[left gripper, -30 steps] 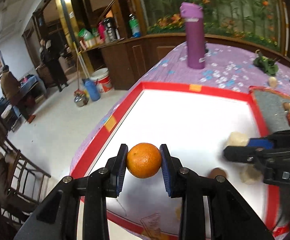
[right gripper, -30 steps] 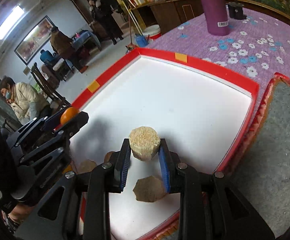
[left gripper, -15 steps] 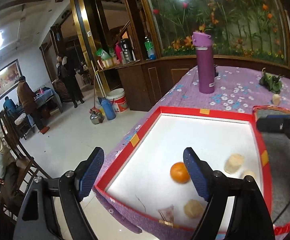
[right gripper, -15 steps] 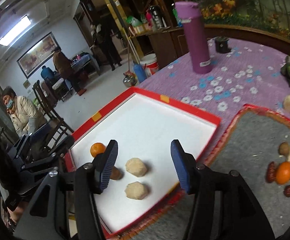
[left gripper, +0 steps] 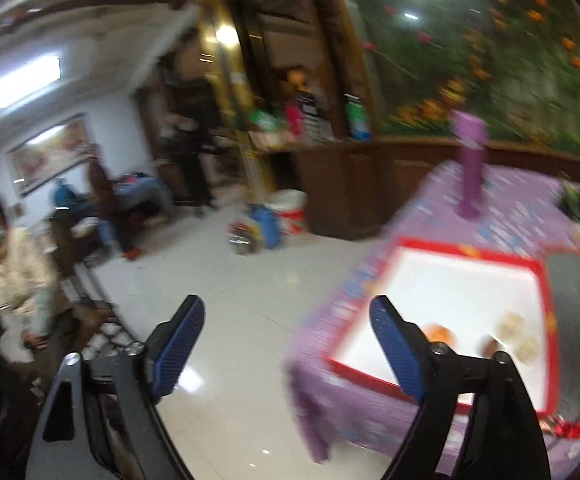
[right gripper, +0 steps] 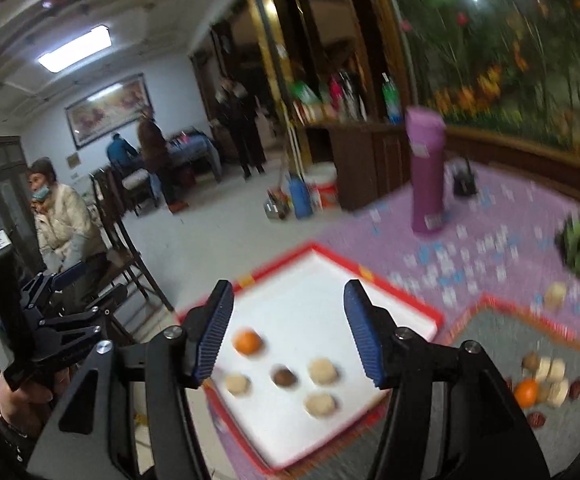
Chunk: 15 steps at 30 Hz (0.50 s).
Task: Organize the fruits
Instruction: 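Lower the orange and the round cake onto the white tray and open both tools, then return both tools to the mat and grasp a second orange with the left tool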
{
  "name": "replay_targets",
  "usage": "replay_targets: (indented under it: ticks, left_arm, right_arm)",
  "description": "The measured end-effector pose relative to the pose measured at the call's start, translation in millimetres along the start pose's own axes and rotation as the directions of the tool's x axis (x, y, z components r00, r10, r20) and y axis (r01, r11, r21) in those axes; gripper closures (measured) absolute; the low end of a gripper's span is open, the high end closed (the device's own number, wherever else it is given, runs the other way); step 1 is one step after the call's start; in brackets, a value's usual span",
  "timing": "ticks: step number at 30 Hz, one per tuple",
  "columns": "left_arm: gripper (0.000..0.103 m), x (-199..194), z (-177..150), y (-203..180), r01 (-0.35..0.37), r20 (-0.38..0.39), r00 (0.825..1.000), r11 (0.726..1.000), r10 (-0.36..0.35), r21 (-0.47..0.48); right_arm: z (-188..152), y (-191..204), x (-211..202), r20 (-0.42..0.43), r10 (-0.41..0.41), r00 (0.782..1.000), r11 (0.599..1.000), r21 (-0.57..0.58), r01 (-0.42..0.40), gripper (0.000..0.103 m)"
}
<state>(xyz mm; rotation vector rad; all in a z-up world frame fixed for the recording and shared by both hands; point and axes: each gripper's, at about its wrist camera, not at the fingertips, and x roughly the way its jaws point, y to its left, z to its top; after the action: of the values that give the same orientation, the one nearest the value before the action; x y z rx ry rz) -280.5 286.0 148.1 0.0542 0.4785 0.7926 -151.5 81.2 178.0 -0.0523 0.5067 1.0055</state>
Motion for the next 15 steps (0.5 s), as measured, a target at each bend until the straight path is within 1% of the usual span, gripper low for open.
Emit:
replay_targets:
  ticks: [1, 2, 3, 4, 5, 6, 7, 8, 9, 10, 12, 13, 14, 15]
  left_arm:
    - [0.004, -5, 6, 11, -0.042, 0.013, 0.999, 0.999, 0.042, -0.017]
    - [0.000, -12, 12, 24, -0.090, 0.034, 0.995, 0.995, 0.092, -0.043]
    - [0.000, -15, 13, 31, -0.114, 0.047, 0.992, 0.992, 0.117, -0.058]
    - [0.000, -19, 15, 38, -0.148, 0.051, 0.987, 0.986, 0.152, -0.075]
    - [0.000, -19, 15, 40, -0.171, 0.040, 0.984, 0.982, 0.175, -0.080]
    - [0.000, -14, 11, 40, -0.196, 0.009, 0.980, 0.978, 0.197, -0.076]
    - [0.000, -9, 5, 36, -0.202, -0.013, 0.979, 0.977, 0.201, -0.068]
    - [0.000, -2, -3, 31, -0.195, -0.039, 0.980, 0.979, 0.193, -0.056]
    - [0.000, 12, -14, 19, -0.170, -0.097, 0.981, 0.985, 0.166, -0.027]
    - [0.000, 20, -22, 10, -0.140, -0.138, 0.981, 0.990, 0.139, -0.003]
    - [0.000, 29, -33, -15, -0.056, -0.192, 0.979, 0.997, 0.065, 0.051]
    - [0.000, 27, -32, -23, -0.039, -0.183, 0.982, 0.997, 0.051, 0.069]
    - [0.000, 20, -26, -33, -0.026, -0.153, 0.987, 0.996, 0.039, 0.090]
    - [0.000, 12, -19, -36, -0.023, -0.125, 0.992, 0.995, 0.035, 0.097]
  right_arm:
    - [9, 8, -5, 0.034, 0.007, 0.999, 1.000, -0.006, -0.006, 0.036]
    - [16, 16, -10, 0.064, 0.019, 0.998, 1.000, -0.010, -0.019, 0.029]
    - [24, 25, -13, 0.088, 0.038, 0.995, 0.999, -0.019, -0.037, 0.026]
    - [32, 35, -16, 0.113, 0.060, 0.992, 0.998, -0.035, -0.057, 0.026]
    - [35, 42, -17, 0.123, 0.066, 0.990, 0.997, -0.039, -0.062, 0.025]
    - [37, 48, -17, 0.130, 0.073, 0.989, 0.997, -0.037, -0.069, 0.022]
    - [36, 53, -12, 0.117, 0.079, 0.990, 0.996, -0.038, -0.075, 0.019]
    - [35, 56, -6, 0.087, 0.085, 0.993, 0.996, -0.044, -0.081, 0.017]
    - [28, 58, 4, 0.045, 0.084, 0.995, 0.995, -0.051, -0.081, 0.017]
    - [16, 57, 18, -0.020, 0.060, 0.998, 0.997, -0.049, -0.061, 0.017]
    - [3, 50, 30, -0.075, 0.040, 0.996, 0.998, -0.046, -0.043, 0.019]
    - [2, 46, 29, -0.076, 0.032, 0.997, 0.998, -0.046, -0.035, 0.020]
    - [8, 43, 23, -0.058, 0.018, 0.998, 0.999, -0.042, -0.021, 0.020]
    - [16, 39, 12, -0.023, 0.011, 1.000, 1.000, -0.029, -0.011, 0.020]
